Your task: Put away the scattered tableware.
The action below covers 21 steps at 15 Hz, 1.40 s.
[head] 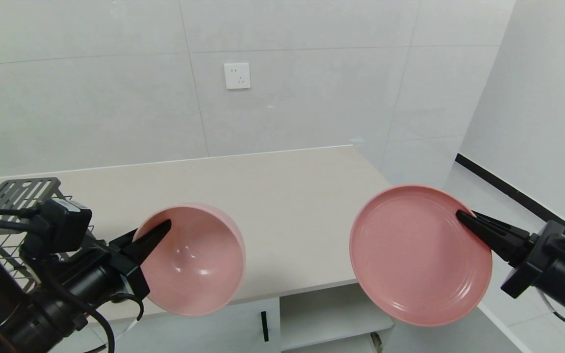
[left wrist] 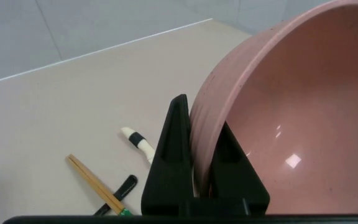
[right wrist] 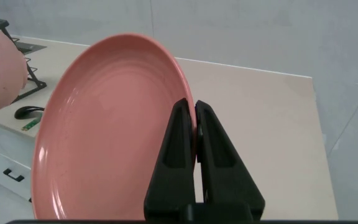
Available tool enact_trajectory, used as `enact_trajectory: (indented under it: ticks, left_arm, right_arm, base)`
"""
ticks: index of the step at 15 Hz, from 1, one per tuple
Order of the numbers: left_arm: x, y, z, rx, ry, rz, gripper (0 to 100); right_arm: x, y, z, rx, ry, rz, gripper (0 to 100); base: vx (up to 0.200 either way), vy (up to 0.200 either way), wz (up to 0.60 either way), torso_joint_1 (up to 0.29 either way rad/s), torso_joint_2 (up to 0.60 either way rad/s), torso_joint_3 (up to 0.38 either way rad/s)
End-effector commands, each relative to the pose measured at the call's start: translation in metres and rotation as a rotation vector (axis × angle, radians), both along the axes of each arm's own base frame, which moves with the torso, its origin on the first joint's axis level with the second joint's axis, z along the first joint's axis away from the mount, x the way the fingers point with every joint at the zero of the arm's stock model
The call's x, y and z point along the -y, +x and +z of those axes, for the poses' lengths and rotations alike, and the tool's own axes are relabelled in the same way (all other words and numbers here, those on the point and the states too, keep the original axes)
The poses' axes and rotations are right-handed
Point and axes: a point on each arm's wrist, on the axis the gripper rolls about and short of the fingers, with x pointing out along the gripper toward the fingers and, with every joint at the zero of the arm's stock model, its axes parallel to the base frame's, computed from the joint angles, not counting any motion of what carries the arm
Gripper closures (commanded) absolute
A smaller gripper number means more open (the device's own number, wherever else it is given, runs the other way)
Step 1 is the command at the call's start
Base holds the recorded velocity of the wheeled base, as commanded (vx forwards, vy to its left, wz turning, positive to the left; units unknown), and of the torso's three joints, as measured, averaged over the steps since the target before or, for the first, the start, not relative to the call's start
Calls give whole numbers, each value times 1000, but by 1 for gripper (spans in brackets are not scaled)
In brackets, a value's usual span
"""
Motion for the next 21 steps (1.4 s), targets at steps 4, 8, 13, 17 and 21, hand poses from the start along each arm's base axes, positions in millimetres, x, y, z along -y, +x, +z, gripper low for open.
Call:
enact_trajectory:
  ticks: [4, 8, 13, 17, 21]
  left_arm:
    - [0, -5, -1, 3, 0, -14, 100]
    - [1, -5, -1, 0, 1, -17, 100]
    - [0, -6, -3, -8, 3, -14, 100]
    - [0, -6, -3, -10, 5, -17, 100]
    - [1, -5, -4, -14, 7, -17, 100]
  right_arm:
    - [0, 0, 0, 1, 0, 1, 100]
    - [0, 0, 0, 0, 0, -1, 100]
    - [0, 0, 0, -2, -1, -2, 100]
    - [1, 0, -1, -3, -1, -2, 100]
    - [1, 0, -1, -5, -1, -5, 100]
  base:
    - [-200, 0, 0, 6, 1, -1]
    - [-100, 0, 0, -1, 1, 1]
    - [0, 0, 0, -117, 248, 111]
    - [0, 0, 0, -267, 538, 265]
    - [0, 0, 0, -273, 538, 261]
